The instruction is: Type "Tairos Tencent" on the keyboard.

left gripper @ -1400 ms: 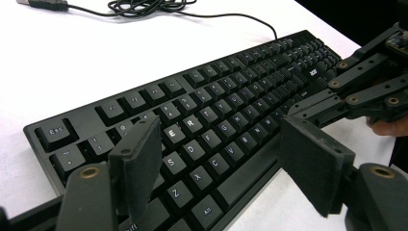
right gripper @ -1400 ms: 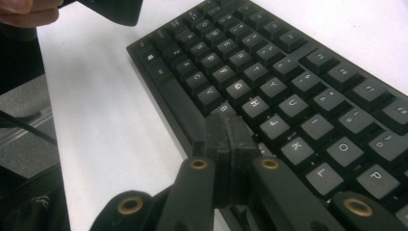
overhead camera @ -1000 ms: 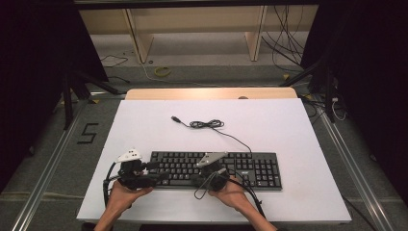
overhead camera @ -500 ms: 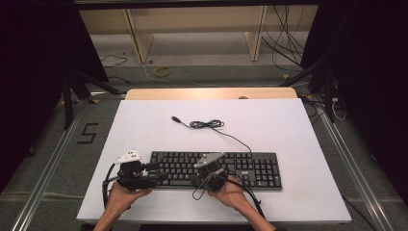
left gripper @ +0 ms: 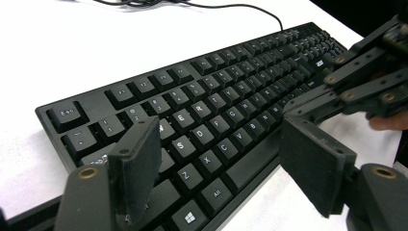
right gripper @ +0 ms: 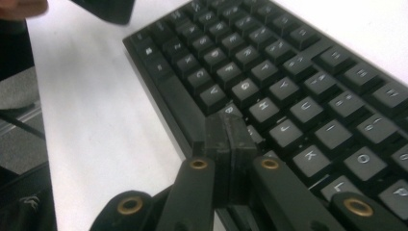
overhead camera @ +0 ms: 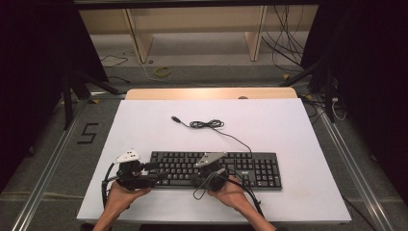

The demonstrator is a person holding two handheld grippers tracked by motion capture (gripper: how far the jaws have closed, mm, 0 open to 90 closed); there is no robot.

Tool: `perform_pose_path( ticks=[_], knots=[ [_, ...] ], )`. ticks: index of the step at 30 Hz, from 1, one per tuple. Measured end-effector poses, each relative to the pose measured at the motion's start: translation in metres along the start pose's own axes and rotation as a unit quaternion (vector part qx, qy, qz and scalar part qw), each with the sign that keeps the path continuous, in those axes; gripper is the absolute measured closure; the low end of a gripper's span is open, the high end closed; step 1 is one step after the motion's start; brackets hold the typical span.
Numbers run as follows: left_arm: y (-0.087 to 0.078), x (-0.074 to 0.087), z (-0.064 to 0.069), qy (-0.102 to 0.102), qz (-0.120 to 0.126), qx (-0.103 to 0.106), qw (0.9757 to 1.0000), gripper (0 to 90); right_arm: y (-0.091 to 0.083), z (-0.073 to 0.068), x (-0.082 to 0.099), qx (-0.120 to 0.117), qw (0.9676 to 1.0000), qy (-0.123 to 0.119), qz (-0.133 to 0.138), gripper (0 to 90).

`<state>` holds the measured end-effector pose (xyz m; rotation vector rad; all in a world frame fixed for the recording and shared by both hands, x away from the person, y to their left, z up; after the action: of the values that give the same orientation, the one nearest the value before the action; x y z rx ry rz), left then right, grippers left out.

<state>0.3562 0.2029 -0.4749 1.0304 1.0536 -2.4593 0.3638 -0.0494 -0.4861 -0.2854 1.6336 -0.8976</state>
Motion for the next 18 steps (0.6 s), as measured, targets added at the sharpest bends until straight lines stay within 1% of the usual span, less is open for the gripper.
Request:
perform_pose_path(
  ticks=[4, 7, 12, 15, 18],
  knots=[
    [0.0, 0.0, -0.001, -0.001, 0.0, -0.002, 1.0, 30.7, -0.005, 0.002, -0.002, 0.003, 0.9999, 0.001, 0.01, 90.0],
    [0.0, 0.0, -0.001, -0.001, -0.001, -0.003, 1.0, 30.8, -0.007, 0.005, -0.003, 0.005, 0.9998, 0.008, 0.015, 88.8],
    [0.0, 0.0, -0.002, 0.0, -0.002, -0.006, 1.0, 30.8, -0.01, 0.009, -0.003, 0.008, 0.9996, 0.013, 0.023, 82.8],
    [-0.001, 0.0, -0.003, -0.001, 0.002, -0.006, 1.0, 30.7, -0.012, 0.012, -0.005, 0.008, 0.9993, 0.022, 0.028, 77.7],
    [-0.001, 0.0, -0.004, 0.002, -0.001, -0.008, 1.0, 30.7, -0.014, 0.015, -0.007, 0.005, 0.9991, 0.026, 0.034, 73.8]
  ],
)
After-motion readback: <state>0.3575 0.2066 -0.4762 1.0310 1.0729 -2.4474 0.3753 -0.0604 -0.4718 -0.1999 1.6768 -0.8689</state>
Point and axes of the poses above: each handheld gripper's, and its own axes: y roughly forward along the jaws, x roughly out of its underside, z roughly to its right, the point moved 2 cm from there along y, roughly forward along the jaws, and after that the axes turned 12 degrees about -y, right-handed, at the moved point
